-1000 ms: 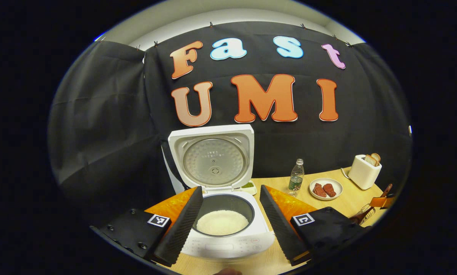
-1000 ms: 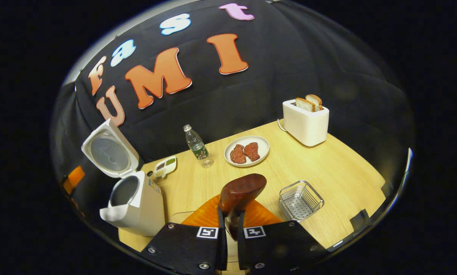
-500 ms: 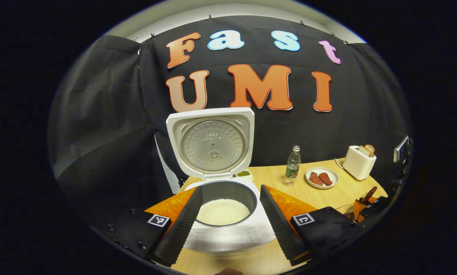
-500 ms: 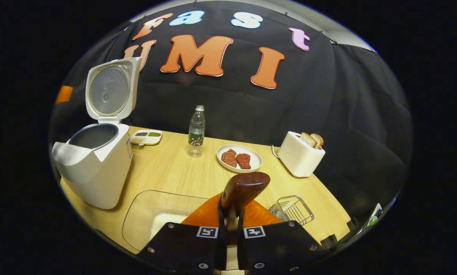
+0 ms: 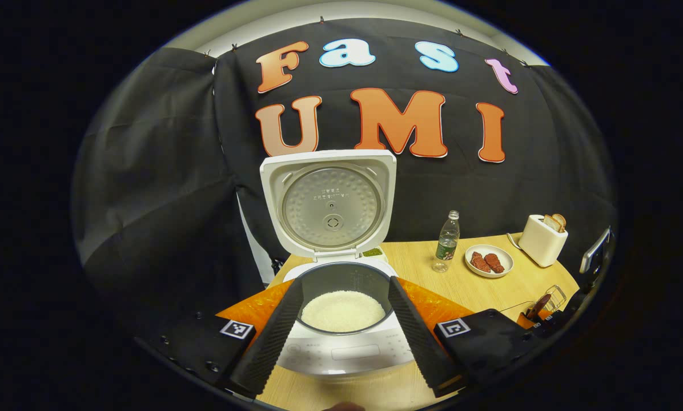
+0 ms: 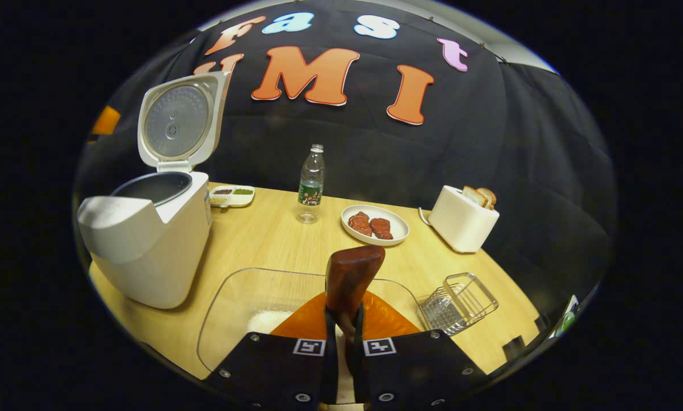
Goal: Close the left gripper, press the button to open the rice cooker; take a wooden spoon from the chopstick holder with the right hand, scoop a spoonful of rice and pour it into the rice cooker, then put the wooden spoon back into the chopstick holder.
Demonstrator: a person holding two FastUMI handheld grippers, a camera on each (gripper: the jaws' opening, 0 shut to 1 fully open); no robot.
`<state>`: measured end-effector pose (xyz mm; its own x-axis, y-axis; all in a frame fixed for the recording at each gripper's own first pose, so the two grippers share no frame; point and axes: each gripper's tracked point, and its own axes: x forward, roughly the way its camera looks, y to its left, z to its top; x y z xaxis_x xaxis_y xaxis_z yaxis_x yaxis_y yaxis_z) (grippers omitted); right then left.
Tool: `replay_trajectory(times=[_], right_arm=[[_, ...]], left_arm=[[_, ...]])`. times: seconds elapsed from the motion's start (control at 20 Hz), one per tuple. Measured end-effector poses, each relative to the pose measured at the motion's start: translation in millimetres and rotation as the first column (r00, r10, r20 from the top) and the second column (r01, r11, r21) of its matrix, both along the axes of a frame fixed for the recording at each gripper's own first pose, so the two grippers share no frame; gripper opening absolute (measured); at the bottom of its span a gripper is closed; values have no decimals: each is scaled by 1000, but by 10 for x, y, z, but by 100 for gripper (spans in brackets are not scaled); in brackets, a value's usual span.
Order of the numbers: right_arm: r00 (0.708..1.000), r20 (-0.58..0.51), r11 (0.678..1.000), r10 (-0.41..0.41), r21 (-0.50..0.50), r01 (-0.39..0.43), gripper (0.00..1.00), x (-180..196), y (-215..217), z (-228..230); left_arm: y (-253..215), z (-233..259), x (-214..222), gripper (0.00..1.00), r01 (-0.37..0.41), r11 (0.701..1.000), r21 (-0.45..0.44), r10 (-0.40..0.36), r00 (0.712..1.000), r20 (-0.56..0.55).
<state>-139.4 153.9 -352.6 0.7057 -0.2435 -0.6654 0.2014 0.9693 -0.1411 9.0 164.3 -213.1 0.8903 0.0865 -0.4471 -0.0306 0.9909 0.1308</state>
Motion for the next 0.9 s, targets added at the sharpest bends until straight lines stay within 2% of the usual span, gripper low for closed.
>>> replay_trajectory(times=[0.1, 0.15, 0.3, 0.35, 0.4, 0.45, 0.55, 0.65, 0.75, 0.8, 0.85, 0.9], right_arm=[[999, -25, 989, -28, 148, 32, 10, 16, 207, -59], [999, -37, 976, -35, 213, 42, 10, 31, 322, -88], [995, -91, 934, -45, 351, 74, 10, 40, 544, -153], [992, -109, 914, -64, 392, 102, 10, 43, 565, -159], [987, -135, 891, -87, 434, 138, 10, 34, 566, -193], [979, -163, 860, -118, 477, 183, 10, 32, 544, -225], [957, -227, 786, -180, 551, 279, 10, -31, 494, -284], [934, -279, 716, -221, 604, 350, 10, -82, 464, -355], [918, -314, 660, -244, 639, 394, 10, -109, 466, -393], [912, -323, 636, -251, 655, 407, 10, -125, 469, -395], [907, -331, 612, -259, 671, 419, 10, -134, 458, -408], [903, -340, 582, -263, 691, 430, 10, -157, 470, -406]], left_arm=[[-6, -25, 2, 96, 3, 1000, 1, -3, 1000, -6], [-4, -29, -8, 100, 3, 1000, 6, -3, 1000, -8], [52, -46, -41, 96, -4, 1000, 14, 4, 1000, -13], [71, -49, -49, 100, -9, 1000, 14, 9, 1000, -15], [106, -57, -60, 96, -14, 1000, 15, 15, 1000, -18], [129, -60, -60, 100, -19, 1000, 15, 19, 1000, -23], [173, -99, -78, 96, -28, 999, 19, 28, 999, -33], [191, -119, -84, 100, -33, 999, 20, 34, 999, -41], [187, -128, -103, 96, -31, 999, 24, 32, 998, -46], [177, -147, -106, 100, -28, 999, 25, 30, 998, -50], [165, -146, -97, 96, -26, 999, 24, 27, 998, -52], [158, -159, -108, 100, -24, 999, 23, 25, 998, -55]])
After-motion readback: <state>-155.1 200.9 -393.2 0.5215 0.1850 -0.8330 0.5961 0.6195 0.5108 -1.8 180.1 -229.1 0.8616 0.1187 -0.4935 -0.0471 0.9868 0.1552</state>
